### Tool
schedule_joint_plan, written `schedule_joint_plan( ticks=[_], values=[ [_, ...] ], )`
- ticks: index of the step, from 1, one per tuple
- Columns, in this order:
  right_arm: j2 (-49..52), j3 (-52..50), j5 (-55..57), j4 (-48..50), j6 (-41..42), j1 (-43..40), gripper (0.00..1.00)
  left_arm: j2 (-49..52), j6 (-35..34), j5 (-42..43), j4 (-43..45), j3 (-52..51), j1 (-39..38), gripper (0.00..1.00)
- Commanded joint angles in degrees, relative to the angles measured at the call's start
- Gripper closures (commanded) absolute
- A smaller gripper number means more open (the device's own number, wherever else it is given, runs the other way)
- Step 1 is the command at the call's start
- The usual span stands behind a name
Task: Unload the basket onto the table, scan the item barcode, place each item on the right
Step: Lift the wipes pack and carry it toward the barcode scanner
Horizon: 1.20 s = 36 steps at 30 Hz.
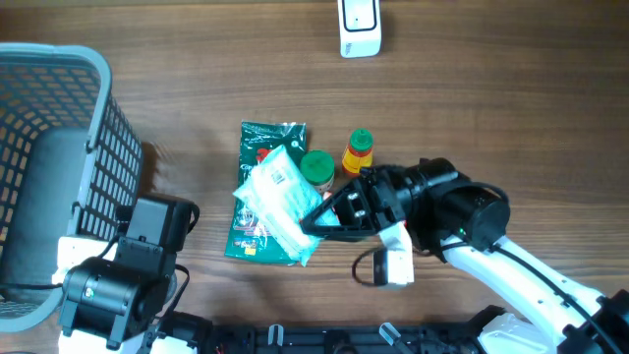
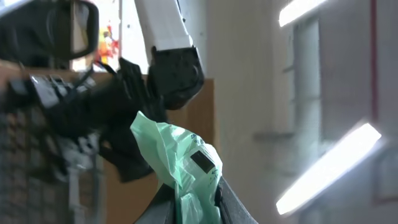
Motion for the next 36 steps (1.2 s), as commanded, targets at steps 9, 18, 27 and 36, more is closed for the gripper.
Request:
schedule_joint_plan(
  ticks=[9,18,27,36],
  values=[
    [-1.57,6.19,-12.24,-0.33,-6.47,-1.81,0.96,-0.11,0.07,-0.33,-0.07,0.04,0.35,0.0],
    [-8.26,7.41,-17.22,-7.85,0.63,-5.57,0.96,-0.11,0.09,-0.33,-0.07,0.04,0.35,0.0],
    [-22.21,9.46,14.97,-47.91,6.67,-18.73,0.96,-0.11,0.07,-0.33,-0.07,0.04,0.35,0.0],
    [-20.46,9.44,80.32,-77.15,59.39,-20.13,0.96,-0.11,0.09,-0.33,-0.04,0.04,0.35,0.0]
  ],
)
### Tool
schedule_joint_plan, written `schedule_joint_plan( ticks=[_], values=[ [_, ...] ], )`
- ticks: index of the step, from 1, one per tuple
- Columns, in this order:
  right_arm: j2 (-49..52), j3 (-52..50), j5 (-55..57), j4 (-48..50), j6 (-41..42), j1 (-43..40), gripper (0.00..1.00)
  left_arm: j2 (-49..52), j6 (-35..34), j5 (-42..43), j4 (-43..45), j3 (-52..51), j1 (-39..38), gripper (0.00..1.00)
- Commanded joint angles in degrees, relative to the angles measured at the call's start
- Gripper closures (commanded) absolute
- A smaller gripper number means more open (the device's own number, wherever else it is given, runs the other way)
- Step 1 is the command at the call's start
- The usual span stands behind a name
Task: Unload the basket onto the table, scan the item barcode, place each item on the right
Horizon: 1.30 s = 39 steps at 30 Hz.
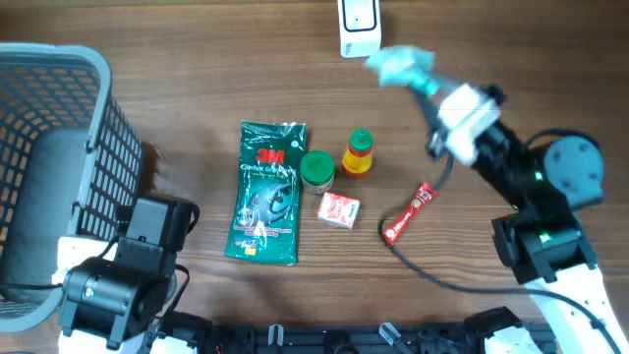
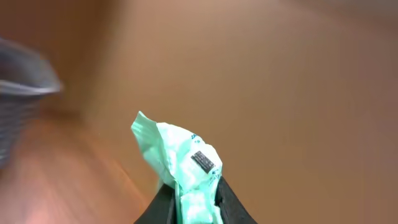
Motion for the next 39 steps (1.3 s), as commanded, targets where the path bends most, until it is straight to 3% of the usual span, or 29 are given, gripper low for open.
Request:
schedule_joint_plan(
  ticks=[1,5,7,9,11,17,21,24,28,33,39],
  values=[
    [1.92,0.59,35.71,-5.97,41.46,-0.24,0.96,-0.11,0.07,-0.33,-0.04,0.04,0.35,0.0],
    [6.05,0.59,36.94,-20.79,69.77,-0.24,0.91,-0.11,0.07,-0.33,-0.04,0.04,0.35,0.0],
    [9.25,0.48,36.96,-26.67,73.46,-0.24,0.92,-0.11,0.09,-0.33,-0.02,0.04,0.35,0.0],
    [12.39,0.46,32.15,-26.56,73.72,-0.39,0.96,-0.11,0.09,-0.33,-0.04,0.07,0.35,0.0],
    [14.49,0.46,24.68,-22.43,73.81,-1.7,0.96,-0.11,0.09,-0.33,-0.04,0.04,0.35,0.0],
    [20.59,0.48,7.37,-5.73,84.06,-11.34,0.96,-0.09,0.09,-0.33,-0.04,0.04,0.35,0.0],
    [31.85,0.57,0.11,13.66,92.85,-12.96,0.96,-0.11,0.09,-0.33,-0.04,0.04,0.35,0.0],
    [41.68,2.86,-0.9,22.73,99.41,-12.81,0.96,-0.11,0.09,-0.33,-0.04,0.04,0.35,0.0],
    [53.88,14.16,-2.38,24.9,99.78,-12.04,0.95,-0.11,0.09,-0.33,-0.04,0.04,0.35,0.0],
    [68.41,37.11,1.62,12.37,98.51,-9.79,0.96,-0.11,0.07,-0.33,-0.04,0.04,0.35,0.0],
    [77.64,48.7,10.78,10.38,95.58,-6.25,0.95,-0.11,0.09,-0.33,-0.04,0.04,0.35,0.0]
  ],
)
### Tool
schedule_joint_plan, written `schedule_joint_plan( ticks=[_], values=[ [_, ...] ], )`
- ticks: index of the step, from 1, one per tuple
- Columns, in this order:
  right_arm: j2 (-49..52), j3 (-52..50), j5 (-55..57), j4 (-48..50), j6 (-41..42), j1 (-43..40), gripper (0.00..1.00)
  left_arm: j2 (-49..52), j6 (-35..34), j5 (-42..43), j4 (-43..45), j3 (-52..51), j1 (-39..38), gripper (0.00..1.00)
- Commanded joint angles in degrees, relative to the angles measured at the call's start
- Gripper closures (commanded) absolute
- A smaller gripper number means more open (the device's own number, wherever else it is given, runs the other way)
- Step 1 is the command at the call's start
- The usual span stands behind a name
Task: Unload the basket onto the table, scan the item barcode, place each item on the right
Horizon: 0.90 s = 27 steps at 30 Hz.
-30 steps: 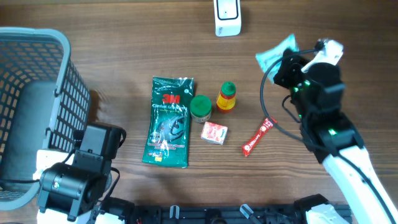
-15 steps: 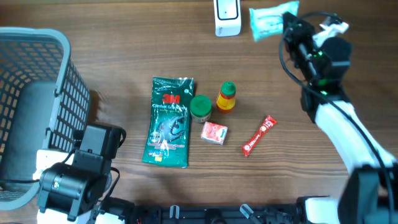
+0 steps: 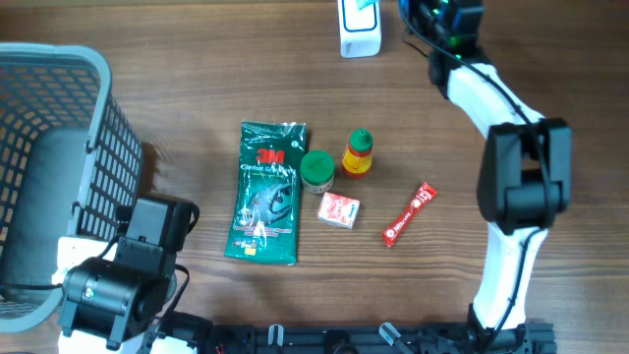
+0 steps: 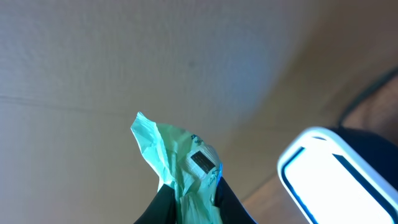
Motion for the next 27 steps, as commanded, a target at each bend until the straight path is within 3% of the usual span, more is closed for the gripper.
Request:
schedule_joint_plan(
  ticks=[1,6,8,14,18,27],
  values=[
    [4.17,4.07,7.52,-0.07,-1.05,2.36,0.96,-0.11,0.09,-0.35,-0.07,0.04,0.31,0.0],
    [5.86,4.07,9.2,-0.83,-1.51,2.89,0.96,-0.11,0.07,-0.35,-0.07,0.04,0.31,0.0],
    [5.73,4.87,10.16,-0.94,-8.41,2.16,0.95,-0.11,0.07,-0.35,-0.07,0.04,0.31,0.0],
    [0.79,6.34,8.26,-6.95,-13.14,-2.36,0.95,-0.11,0.09,-0.35,-0.07,0.04,0.31,0.0],
    [-7.02,6.36,10.6,-19.56,-21.42,-8.74,0.95,-0.11,0.09,-0.35,-0.07,0.04,0.31,0.0],
    [-14.49,5.7,14.43,-57.61,-13.25,-33.66,0.96,-0.11,0.07,-0.35,-0.07,0.04,0.31,0.0]
  ],
)
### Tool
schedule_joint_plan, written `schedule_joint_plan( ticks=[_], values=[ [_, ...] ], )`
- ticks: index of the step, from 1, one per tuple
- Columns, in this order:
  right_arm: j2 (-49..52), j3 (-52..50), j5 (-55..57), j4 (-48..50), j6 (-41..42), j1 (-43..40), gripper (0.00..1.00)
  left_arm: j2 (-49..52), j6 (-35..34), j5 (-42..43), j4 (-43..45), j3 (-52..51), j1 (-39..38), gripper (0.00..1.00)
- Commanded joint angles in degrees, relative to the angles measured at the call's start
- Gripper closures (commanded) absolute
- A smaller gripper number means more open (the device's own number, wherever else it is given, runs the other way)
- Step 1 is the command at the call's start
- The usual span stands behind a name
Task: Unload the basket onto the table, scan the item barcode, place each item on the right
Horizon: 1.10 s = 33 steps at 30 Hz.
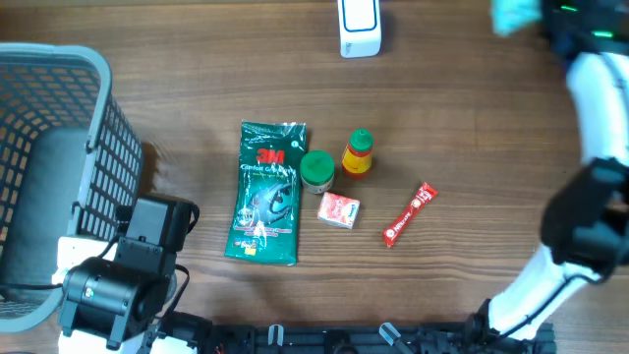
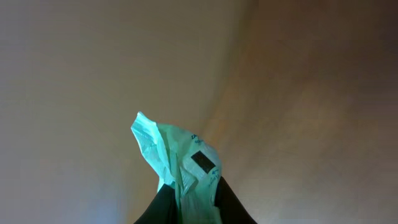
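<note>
A crumpled mint-green plastic packet with a small dark barcode label stands up between my right gripper's dark fingers, which are shut on it. From overhead the packet is a blurred green patch at the top right edge, with the right gripper beside it and the white arm running down the right side. The white scanner stands at the top centre, well left of the packet. My left arm is folded at the bottom left, its fingers hidden.
A grey mesh basket fills the left side. In the middle lie a green 3M pack, a green-lidded jar, a yellow bottle with a green cap, a small red-and-white box and a red sachet.
My right gripper, still shut on the packet, has moved from over the scanner to the top right corner. The scanner no longer shows in the right wrist view.
My right gripper held the mint packet over the 3M pack in the middle. Then it held it near the scanner's right side, then right at the scanner at the top edge. Now the packet is off to the right. The left arm has not moved.
</note>
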Motion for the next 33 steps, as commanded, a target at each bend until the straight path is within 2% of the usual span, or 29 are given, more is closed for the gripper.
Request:
schedule_joint_plan(
  ticks=[1,5,8,10,13,14,16,17,18,19,23,27,30,33],
  values=[
    [-0.02,-1.01,2.25,-7.67,2.36,-9.77,0.96,-0.11,0.07,-0.37,-0.09,0.04,0.31,0.0],
    [0.46,-3.1,7.13,-13.77,1.77,-18.56,0.95,-0.11,0.07,-0.37,-0.09,0.04,0.31,0.0],
    [0.63,-6.45,13.9,-14.38,-2.58,-22.86,0.94,-0.11,0.07,-0.37,-0.09,0.04,0.31,0.0],
    [0.63,-8.94,17.0,-14.14,-2.56,-24.76,0.91,-0.11,0.07,-0.37,-0.09,0.04,0.31,0.0],
    [0.63,-10.6,17.42,-13.25,-2.6,-27.52,0.78,-0.11,0.09,-0.37,-0.07,0.04,0.31,0.0],
    [0.5,-10.56,17.42,-12.83,-2.89,-28.46,0.78,-0.11,0.09,-0.37,-0.07,0.04,0.31,0.0],
    [-0.15,-9.62,16.65,-11.91,-7.21,-30.47,0.55,-0.11,0.09,-0.37,-0.09,0.04,0.31,0.0],
    [-0.66,-8.9,15.82,-11.61,-9.77,-31.1,0.36,-0.11,0.09,-0.37,-0.09,0.04,0.31,0.0],
    [-1.49,-8.17,14.75,-10.82,-12.98,-31.58,0.05,-0.11,0.09,-0.37,-0.09,0.04,0.31,0.0],
    [-2.43,-7.85,14.03,-10.19,-15.34,-31.78,0.0,-0.11,0.09,-0.37,-0.09,0.04,0.31,0.0],
    [-10.36,-7.78,13.46,-8.9,-22.99,-30.73,0.0,-0.11,0.09,-0.37,-0.09,0.04,0.31,0.0],
    [-17.79,-7.78,5.07,-11.43,-24.61,-27.67,0.0,-0.11,0.09,-0.37,-0.09,0.04,0.31,0.0],
    [-25.27,-7.78,-6.03,-19.63,-24.46,-21.24,0.0,-0.11,0.09,-0.37,-0.09,0.04,0.31,0.0],
    [-28.81,-7.78,-6.93,-29.59,-24.41,-14.03,0.0,-0.11,0.09,-0.37,-0.09,0.04,0.31,0.0]
  ],
)
